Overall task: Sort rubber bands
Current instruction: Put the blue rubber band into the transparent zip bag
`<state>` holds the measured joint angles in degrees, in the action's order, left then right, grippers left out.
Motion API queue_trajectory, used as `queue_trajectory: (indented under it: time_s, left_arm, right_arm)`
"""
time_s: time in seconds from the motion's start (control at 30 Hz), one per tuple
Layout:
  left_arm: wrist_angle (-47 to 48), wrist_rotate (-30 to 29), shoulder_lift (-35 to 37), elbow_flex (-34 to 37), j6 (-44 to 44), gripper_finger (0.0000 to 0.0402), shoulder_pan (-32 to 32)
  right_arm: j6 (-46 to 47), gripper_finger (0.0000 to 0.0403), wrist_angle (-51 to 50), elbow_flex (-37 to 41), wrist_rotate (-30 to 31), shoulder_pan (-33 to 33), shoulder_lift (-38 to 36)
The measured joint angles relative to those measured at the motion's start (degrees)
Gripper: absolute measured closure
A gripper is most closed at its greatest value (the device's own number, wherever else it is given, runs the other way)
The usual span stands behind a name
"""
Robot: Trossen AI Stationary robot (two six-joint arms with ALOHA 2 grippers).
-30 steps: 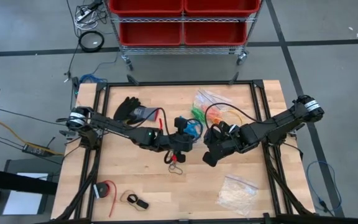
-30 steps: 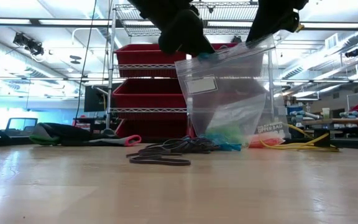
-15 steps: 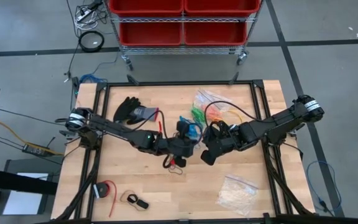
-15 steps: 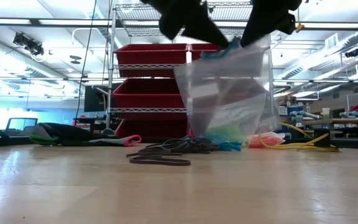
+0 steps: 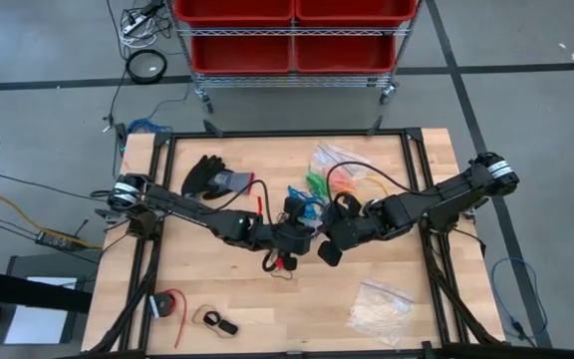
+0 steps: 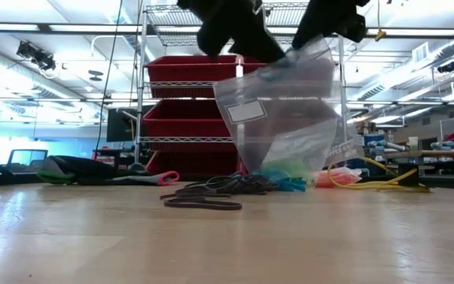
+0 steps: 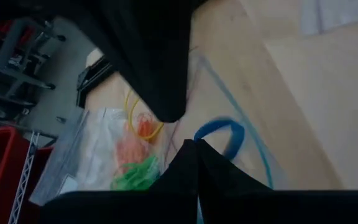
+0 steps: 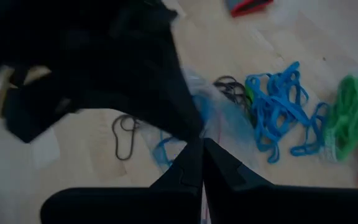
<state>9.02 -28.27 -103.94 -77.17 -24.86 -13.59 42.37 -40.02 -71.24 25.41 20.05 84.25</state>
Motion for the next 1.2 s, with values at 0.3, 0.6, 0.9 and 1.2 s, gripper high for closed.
queue_trajectory:
  time_s: [0.3,0.6,0.9,1.2]
  left_arm:
    - [2.23,-0.38,-1.69,0.04,0.63,0.0401,1.75]
    - [-1.40,-0.73,-1.38,0.02,2.62,0.0365,1.18]
    - [3.63,-1.73,-1.38,0.02,4.11,0.0342,1.93]
    - [3.61,-1.86,-1.38,0.02,4.13,0.0342,1.95]
  right_arm:
    - [0.03,0.0403,1.85,0.00,-1.08,0.04,0.00]
    - [0.08,0.0403,2.24,0.00,-2.64,0.14,0.00]
    - [-4.38,0.0403,-1.42,0.02,-1.55,1.06,0.00]
    - [-14.45,0.0401,-2.52,0.02,3.57,4.42,0.00]
